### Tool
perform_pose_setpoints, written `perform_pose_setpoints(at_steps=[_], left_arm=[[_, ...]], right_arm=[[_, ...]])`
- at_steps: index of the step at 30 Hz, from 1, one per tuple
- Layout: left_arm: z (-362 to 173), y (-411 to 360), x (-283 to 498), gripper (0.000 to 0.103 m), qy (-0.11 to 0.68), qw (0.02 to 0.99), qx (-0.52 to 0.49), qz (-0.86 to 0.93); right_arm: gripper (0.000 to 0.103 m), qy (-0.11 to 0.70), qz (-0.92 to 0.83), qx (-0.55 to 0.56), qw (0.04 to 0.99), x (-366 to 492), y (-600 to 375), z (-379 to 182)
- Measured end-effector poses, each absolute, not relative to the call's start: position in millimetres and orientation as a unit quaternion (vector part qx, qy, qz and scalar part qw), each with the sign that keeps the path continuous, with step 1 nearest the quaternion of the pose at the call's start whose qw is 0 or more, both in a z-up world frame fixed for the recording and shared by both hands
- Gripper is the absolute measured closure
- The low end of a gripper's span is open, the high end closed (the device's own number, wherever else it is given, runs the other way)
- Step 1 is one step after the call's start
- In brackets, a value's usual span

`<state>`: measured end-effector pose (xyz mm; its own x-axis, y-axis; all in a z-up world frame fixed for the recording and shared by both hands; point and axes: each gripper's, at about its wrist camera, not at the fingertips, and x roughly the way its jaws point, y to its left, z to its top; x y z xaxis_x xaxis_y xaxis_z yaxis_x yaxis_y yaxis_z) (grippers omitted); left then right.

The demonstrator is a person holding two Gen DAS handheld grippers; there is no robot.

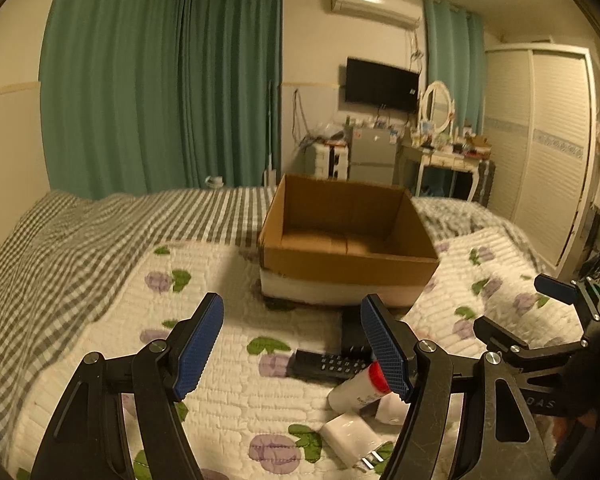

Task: Organize rigid objects
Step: 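Grasp the pink rectangular card with the right gripper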

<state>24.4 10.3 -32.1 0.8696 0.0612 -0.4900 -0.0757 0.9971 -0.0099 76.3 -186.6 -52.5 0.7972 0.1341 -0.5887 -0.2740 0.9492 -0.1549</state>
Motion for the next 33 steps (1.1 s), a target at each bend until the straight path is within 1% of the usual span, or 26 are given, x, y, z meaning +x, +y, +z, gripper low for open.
perform_pose_setpoints(at_steps=[1,3,4,5,7,12,13,16,18,19,21,23,26,29,31,33], left_arm=[[-35.5,10.4,26.9,0.029,0.259,0.965,-0.014,0.037],[-47.3,9.3,35.6,0.029,0.280,0.959,-0.012,0.041],[-51.3,8.3,37.8,0.029,0.288,0.957,-0.009,0.042],[-56.7,6.2,40.8,0.029,0.298,0.954,-0.005,0.043],[-65.4,3.1,45.0,0.029,0.314,0.949,0.002,0.040],[-82.1,-1.6,53.8,0.029,0.340,0.939,0.019,0.043],[-84.5,-1.3,55.1,0.029,0.344,0.938,0.019,0.045],[-90.7,-0.4,59.2,0.029,0.357,0.933,0.018,0.046],[-94.2,-0.3,60.9,0.029,0.364,0.930,0.018,0.043],[-95.9,-1.1,62.0,0.029,0.367,0.929,0.018,0.041],[-98.5,-4.7,62.4,0.029,0.373,0.927,0.022,0.036],[-101.1,-7.4,61.9,0.029,0.380,0.924,0.019,0.026],[-104.8,-9.3,61.8,0.029,0.392,0.920,0.001,0.007],[-109.5,-17.6,62.0,0.029,0.399,0.917,0.011,0.002],[-112.2,-21.6,62.2,0.029,0.404,0.915,0.013,-0.006],[-113.9,-25.6,61.0,0.029,0.407,0.913,0.016,-0.014]], right_arm=[[0.002,0.313,0.115,-0.128,0.934,83.3,-184.3,-60.7],[0.012,0.331,0.130,-0.146,0.923,93.6,-178.3,-72.7],[0.015,0.339,0.140,-0.153,0.918,98.4,-175.0,-78.5],[0.017,0.347,0.148,-0.162,0.912,103.7,-170.8,-84.2],[0.018,0.358,0.164,-0.178,0.902,113.5,-162.2,-92.5],[0.042,0.389,0.176,-0.216,0.878,141.1,-139.0,-122.7],[0.044,0.398,0.176,-0.219,0.873,146.6,-137.3,-129.2],[0.046,0.403,0.173,-0.215,0.873,156.2,-138.7,-134.8],[0.060,0.408,0.178,-0.210,0.871,157.9,-142.5,-134.7],[0.061,0.407,0.178,-0.208,0.871,157.3,-144.2,-134.0],[0.071,0.403,0.178,-0.207,0.873,154.4,-147.2,-132.3],[0.078,0.399,0.173,-0.206,0.876,154.5,-148.8,-130.1],[0.078,0.407,0.164,-0.214,0.873,162.2,-146.3,-135.5],[0.078,0.417,0.167,-0.196,0.872,169.8,-149.3,-139.2],[0.082,0.412,0.169,-0.181,0.877,168.1,-155.2,-132.3],[0.092,0.400,0.168,-0.158,0.887,162.9,-166.5,-119.2]])
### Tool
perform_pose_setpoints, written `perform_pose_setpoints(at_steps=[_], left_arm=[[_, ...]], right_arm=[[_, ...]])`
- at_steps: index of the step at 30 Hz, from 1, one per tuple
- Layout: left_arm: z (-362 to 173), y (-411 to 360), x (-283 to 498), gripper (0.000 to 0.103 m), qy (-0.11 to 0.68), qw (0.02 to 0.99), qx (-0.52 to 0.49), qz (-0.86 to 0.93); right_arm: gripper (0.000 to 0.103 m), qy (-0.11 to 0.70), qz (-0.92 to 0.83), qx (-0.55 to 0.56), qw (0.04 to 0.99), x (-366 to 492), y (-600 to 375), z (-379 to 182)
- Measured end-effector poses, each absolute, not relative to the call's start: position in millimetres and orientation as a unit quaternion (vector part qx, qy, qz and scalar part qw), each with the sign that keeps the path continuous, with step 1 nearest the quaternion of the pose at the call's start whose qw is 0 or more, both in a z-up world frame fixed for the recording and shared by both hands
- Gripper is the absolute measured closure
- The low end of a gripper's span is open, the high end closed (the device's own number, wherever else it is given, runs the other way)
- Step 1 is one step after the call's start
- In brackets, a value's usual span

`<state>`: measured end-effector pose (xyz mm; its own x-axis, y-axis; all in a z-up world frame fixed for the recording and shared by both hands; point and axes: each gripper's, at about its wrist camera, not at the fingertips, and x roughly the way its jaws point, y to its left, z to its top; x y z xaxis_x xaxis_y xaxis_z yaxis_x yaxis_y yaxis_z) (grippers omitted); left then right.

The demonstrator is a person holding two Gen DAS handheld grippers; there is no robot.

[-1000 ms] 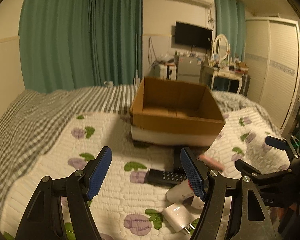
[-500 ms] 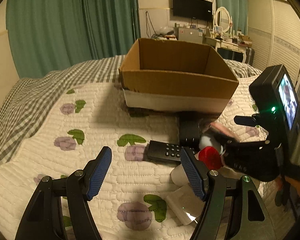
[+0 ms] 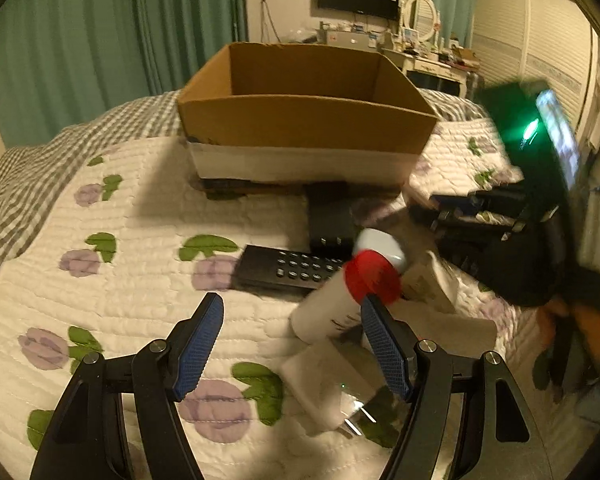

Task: Organize rigid objects
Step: 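Grasp the pink rectangular card with the right gripper, then grasp the red-capped white bottle with the left gripper while the right lifts the card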

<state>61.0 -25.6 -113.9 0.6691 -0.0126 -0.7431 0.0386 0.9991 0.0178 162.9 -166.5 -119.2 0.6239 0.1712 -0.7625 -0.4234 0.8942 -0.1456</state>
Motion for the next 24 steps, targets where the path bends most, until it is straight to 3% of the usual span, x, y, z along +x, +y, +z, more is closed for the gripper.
perform_pose_setpoints(at_steps=[8,16,17,18,19,24], left_arm=[[-117.9,-47.8,61.9,0.029,0.411,0.910,0.040,-0.044],[-130.1,-49.1,85.6,0.032,0.420,0.906,0.033,-0.032],[-131.4,-51.2,86.5,0.037,0.421,0.905,0.038,-0.037],[-132.4,-53.5,87.5,0.052,0.423,0.904,0.043,-0.042],[-133.8,-57.1,87.9,0.058,0.424,0.903,0.049,-0.051],[-127.6,-61.5,85.5,0.063,0.415,0.906,0.069,-0.047]], right_arm=[[0.094,0.363,0.218,-0.082,0.902,133.2,-195.9,-73.3],[0.094,0.363,0.248,-0.070,0.896,120.5,-194.4,-73.3],[0.094,0.366,0.250,-0.068,0.894,120.9,-194.8,-75.1],[0.094,0.368,0.250,-0.067,0.893,121.1,-195.4,-76.3],[0.094,0.370,0.249,-0.067,0.892,121.3,-195.6,-77.0],[0.094,0.361,0.249,-0.068,0.896,114.1,-196.7,-69.0]])
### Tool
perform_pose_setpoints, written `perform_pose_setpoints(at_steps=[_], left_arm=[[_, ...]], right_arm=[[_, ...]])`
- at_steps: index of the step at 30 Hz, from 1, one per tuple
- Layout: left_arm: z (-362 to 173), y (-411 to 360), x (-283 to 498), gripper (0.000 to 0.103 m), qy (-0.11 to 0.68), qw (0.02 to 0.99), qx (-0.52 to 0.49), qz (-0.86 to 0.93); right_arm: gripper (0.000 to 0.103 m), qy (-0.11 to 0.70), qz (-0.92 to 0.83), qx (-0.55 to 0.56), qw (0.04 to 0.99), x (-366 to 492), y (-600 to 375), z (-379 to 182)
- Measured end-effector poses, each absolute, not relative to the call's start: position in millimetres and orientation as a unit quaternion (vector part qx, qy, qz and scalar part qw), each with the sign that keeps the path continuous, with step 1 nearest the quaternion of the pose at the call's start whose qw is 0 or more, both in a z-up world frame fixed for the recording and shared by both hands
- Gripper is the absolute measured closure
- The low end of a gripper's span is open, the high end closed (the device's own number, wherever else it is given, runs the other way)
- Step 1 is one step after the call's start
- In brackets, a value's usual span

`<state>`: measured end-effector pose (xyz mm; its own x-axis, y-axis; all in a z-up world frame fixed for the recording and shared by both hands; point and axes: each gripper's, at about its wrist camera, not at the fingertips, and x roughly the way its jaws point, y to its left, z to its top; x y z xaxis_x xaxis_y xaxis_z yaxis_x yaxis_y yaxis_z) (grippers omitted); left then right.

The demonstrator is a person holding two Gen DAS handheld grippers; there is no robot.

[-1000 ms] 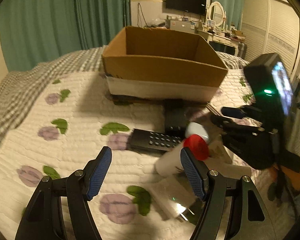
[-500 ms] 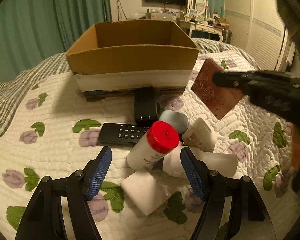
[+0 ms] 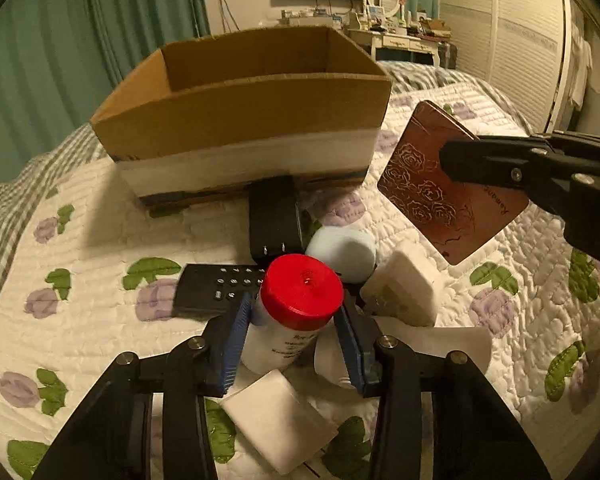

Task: Organize rigid objects
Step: 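Grasp the red-capped white bottle with the left gripper while the right lifts the card, then lower the bottle and card into the cardboard box and open both grippers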

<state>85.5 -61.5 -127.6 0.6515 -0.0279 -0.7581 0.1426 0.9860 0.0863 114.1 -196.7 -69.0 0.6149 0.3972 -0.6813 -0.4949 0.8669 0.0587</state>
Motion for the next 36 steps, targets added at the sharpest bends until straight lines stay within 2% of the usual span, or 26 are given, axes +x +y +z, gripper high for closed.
perform_pose_setpoints(at_steps=[9,14,17,23,31,36], left_arm=[[-45.5,-42.6,86.3,0.066,0.352,0.934,0.026,-0.044],[6.2,-35.1,127.5,0.066,0.323,0.945,0.019,-0.041],[20.0,-34.9,163.3,0.066,0.309,0.950,0.034,-0.038],[-8.0,-26.2,222.0,0.066,0.339,0.939,0.046,-0.039],[-56.1,-7.4,254.4,0.066,0.367,0.929,0.020,-0.051],[-57.6,-7.3,251.4,0.059,0.367,0.929,0.011,-0.041]], right_arm=[[0.094,0.311,0.258,-0.058,0.913,121.8,-198.8,-11.4],[0.094,0.269,0.256,-0.066,0.926,149.0,-191.8,30.6],[0.094,0.254,0.251,-0.069,0.932,174.0,-184.8,46.4],[0.094,0.267,0.250,-0.076,0.927,227.1,-168.4,31.4],[0.094,0.315,0.257,-0.078,0.910,261.8,-163.3,-9.6],[0.094,0.311,0.256,-0.077,0.912,258.5,-162.7,-10.6]])
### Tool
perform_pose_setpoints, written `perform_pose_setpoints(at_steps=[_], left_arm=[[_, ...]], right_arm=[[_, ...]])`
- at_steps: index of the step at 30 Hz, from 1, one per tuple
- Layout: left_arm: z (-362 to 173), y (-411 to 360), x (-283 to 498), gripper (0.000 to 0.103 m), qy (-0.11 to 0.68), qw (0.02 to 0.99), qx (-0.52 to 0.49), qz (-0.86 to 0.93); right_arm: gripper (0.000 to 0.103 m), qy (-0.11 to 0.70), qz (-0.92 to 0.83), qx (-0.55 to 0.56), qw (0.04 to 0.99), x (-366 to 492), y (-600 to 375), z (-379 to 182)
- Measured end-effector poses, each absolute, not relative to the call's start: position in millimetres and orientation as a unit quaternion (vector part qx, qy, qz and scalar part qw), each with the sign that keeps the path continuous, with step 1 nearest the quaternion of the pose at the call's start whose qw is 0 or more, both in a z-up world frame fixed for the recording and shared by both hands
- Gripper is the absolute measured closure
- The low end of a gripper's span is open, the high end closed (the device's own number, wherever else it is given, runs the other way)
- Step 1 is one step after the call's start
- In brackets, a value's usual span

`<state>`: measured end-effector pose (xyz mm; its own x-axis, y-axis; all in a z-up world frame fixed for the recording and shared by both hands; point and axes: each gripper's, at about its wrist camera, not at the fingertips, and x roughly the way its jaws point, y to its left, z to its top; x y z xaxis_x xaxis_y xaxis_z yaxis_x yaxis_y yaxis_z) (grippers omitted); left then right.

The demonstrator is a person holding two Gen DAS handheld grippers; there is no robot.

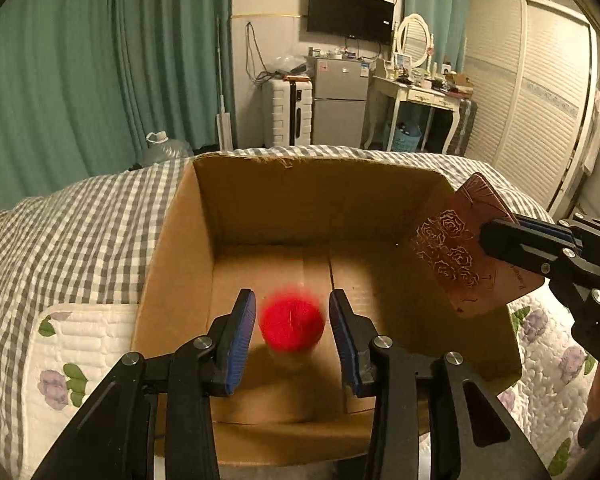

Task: Organize rigid objects
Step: 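Lower the bottle and card into the cardboard box and open both grippers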

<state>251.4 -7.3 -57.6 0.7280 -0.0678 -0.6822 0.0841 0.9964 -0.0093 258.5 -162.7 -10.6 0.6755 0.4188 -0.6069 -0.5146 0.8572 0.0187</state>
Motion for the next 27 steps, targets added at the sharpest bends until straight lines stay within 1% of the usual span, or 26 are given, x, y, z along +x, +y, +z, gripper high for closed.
perform_pose_setpoints(at_steps=[2,8,16,17,19,20,21,23,25,27], left_arm=[[-51.7,-4.1,247.6,0.056,0.361,0.932,0.008,-0.031],[-29.7,3.5,232.0,0.056,0.337,0.941,0.000,-0.015],[-32.4,4.6,232.0,0.056,0.341,0.940,0.006,-0.005],[-32.6,4.9,231.2,0.056,0.342,0.940,0.006,-0.004],[-32.3,4.6,229.3,0.056,0.340,0.940,0.005,-0.004],[-30.9,4.0,227.3,0.056,0.338,0.941,0.005,-0.005],[-30.8,4.4,225.4,0.052,0.337,0.942,0.006,-0.005],[-27.1,2.4,219.3,0.049,0.333,0.943,0.007,-0.005],[-21.1,-1.7,210.1,0.048,0.329,0.944,0.010,-0.004],[-15.6,-6.0,199.8,0.046,0.329,0.944,0.011,-0.003]], right_arm=[[0.094,0.312,0.256,-0.075,0.912,257.5,-164.0,-13.1],[0.094,0.321,0.250,-0.072,0.911,264.7,-160.6,-18.4],[0.093,0.354,0.232,-0.051,0.905,297.3,-154.6,-45.2],[0.092,0.356,0.228,-0.046,0.905,297.6,-157.1,-45.9],[0.070,0.344,0.230,-0.034,0.910,295.5,-163.9,-40.7],[0.045,0.330,0.228,-0.025,0.916,291.0,-169.8,-33.7],[0.036,0.314,0.228,-0.017,0.921,285.2,-174.4,-25.8],[0.036,0.294,0.227,-0.017,0.928,272.8,-180.8,-12.8],[0.036,0.285,0.227,-0.022,0.931,259.7,-185.1,-4.0],[0.032,0.281,0.226,-0.021,0.932,242.8,-192.9,1.5]])
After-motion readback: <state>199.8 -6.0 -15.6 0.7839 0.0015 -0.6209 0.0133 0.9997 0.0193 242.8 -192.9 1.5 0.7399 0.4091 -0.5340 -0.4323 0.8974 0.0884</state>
